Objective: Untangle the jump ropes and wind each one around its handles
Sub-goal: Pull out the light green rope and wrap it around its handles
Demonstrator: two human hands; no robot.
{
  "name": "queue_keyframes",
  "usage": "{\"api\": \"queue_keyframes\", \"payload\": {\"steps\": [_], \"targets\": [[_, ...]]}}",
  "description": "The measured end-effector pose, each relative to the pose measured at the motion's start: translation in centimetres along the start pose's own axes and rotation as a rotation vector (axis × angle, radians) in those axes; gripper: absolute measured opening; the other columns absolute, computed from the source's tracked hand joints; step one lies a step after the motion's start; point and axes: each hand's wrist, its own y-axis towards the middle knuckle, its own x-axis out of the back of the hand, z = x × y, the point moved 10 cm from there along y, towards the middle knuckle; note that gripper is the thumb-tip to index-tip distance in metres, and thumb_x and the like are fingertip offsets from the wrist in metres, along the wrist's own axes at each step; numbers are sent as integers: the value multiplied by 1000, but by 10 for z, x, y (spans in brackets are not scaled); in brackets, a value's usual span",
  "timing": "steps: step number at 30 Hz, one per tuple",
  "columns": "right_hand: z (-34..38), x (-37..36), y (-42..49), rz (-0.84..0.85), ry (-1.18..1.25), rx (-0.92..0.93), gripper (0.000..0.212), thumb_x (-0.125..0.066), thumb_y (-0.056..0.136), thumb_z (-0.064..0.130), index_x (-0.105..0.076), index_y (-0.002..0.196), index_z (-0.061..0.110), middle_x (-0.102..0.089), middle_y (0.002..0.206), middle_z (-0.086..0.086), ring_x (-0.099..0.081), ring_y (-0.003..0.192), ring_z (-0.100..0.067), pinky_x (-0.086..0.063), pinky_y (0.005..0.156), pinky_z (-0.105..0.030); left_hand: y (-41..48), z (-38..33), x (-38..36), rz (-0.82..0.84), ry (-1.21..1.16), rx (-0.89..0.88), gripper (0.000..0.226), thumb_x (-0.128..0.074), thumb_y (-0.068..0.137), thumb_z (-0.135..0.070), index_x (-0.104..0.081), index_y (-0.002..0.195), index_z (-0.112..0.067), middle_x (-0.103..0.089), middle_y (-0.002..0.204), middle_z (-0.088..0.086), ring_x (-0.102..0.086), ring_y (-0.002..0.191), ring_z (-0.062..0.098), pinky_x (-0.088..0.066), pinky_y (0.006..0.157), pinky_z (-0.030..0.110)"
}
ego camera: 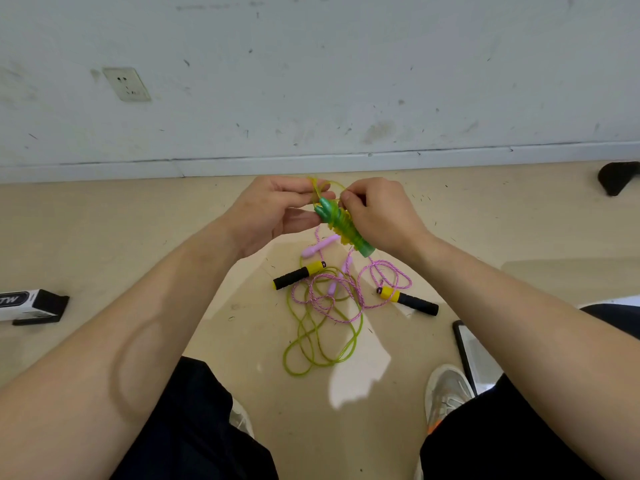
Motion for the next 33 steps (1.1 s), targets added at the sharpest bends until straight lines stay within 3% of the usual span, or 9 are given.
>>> {"api": "queue_keyframes", "payload": {"steps": [3,6,10,16,22,26,30,33], "targets": [[3,-1,1,9,-36,18,34,-48,100,21,-68,76,6,-57,60,-2,-50,59,-14,-32,48,-17,0,1,4,-38,84,-24,28,-49,100,2,-71,112,-11,-74,115,5,-74,94,20,-60,84,29],[7,-6,0,44,-80,60,33,-47,99,20,-69,79,6,-64,68,-9,-56,67,-22,-41,59,-33,0,4,7,-71,147,-29,25,-50,101,0,-70,113,-9,-75,112,4,-75,92,21,-61,79,28],[13,-10,-1,96,-138,129,36,-47,100,22,-68,76,6,-60,64,-9,-54,66,-24,-42,60,-39,-1,3,9,-91,185,-22,22,-51,101,-1,-70,112,-8,-76,109,5,-75,93,26,-61,76,27],[16,-13,-1,128,-200,174,36,-47,100,23,-58,66,17,-50,56,2,-46,58,-16,-38,56,-36,-2,1,8,-107,224,-33,20,-55,100,-4,-69,113,-5,-76,109,4,-75,91,24,-61,75,27],[20,-18,-4,152,-235,184,36,-48,100,22,-52,64,20,-48,58,2,-44,59,-16,-36,57,-35,-1,1,12,-141,222,-47,19,-56,98,0,-70,109,-6,-78,99,5,-76,87,21,-60,69,25],[13,-17,-3,162,-145,165,33,-49,100,27,-67,78,9,-62,69,-8,-54,69,-26,-49,66,-43,-1,0,15,-162,174,-40,16,-66,93,-1,-66,109,3,-78,95,4,-76,82,21,-60,64,26],[7,-20,-3,199,-68,103,42,-47,99,38,-67,85,4,-65,83,-18,-56,76,-32,-49,71,-47,-1,-3,14,-156,232,-47,6,-69,90,-2,-66,95,-1,-78,96,5,-75,85,24,-61,65,27],[8,-15,-2,167,-36,72,37,-43,95,33,-70,92,8,-68,95,-14,-60,90,-30,-52,81,-49,0,-3,14,-155,305,-47,6,-72,89,-3,-67,93,0,-77,98,13,-75,87,26,-61,67,29]]}}
